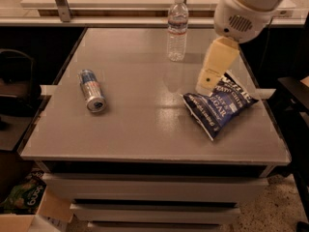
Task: Pick redbull can
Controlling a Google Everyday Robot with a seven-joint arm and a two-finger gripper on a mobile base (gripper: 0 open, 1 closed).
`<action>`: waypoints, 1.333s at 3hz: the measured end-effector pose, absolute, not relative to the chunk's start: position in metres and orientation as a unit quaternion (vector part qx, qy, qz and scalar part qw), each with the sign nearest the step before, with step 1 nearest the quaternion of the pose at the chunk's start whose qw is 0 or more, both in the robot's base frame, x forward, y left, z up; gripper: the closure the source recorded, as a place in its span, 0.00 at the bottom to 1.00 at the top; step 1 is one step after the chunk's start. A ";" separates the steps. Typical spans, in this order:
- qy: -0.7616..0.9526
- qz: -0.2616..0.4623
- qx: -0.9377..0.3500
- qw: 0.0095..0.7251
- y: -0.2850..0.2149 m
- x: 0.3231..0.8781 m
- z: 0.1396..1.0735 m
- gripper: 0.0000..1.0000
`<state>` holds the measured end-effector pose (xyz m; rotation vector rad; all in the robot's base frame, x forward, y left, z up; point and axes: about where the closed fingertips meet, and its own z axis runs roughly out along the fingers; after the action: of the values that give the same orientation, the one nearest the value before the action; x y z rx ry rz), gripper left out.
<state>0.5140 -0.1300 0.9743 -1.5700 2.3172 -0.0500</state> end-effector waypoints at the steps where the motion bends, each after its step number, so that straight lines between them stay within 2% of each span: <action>1: 0.826 -0.012 -0.536 0.173 -0.124 0.516 0.974 0.00; 3: 0.833 -0.003 -0.521 0.188 -0.119 0.516 0.977 0.00; 4: 0.835 0.025 -0.512 0.199 -0.070 0.514 0.981 0.00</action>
Offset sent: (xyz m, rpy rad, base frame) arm 0.0023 0.0071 -0.0010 0.0187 0.0067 -0.0382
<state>0.5145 -0.0703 0.9805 -1.4321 2.3366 0.0700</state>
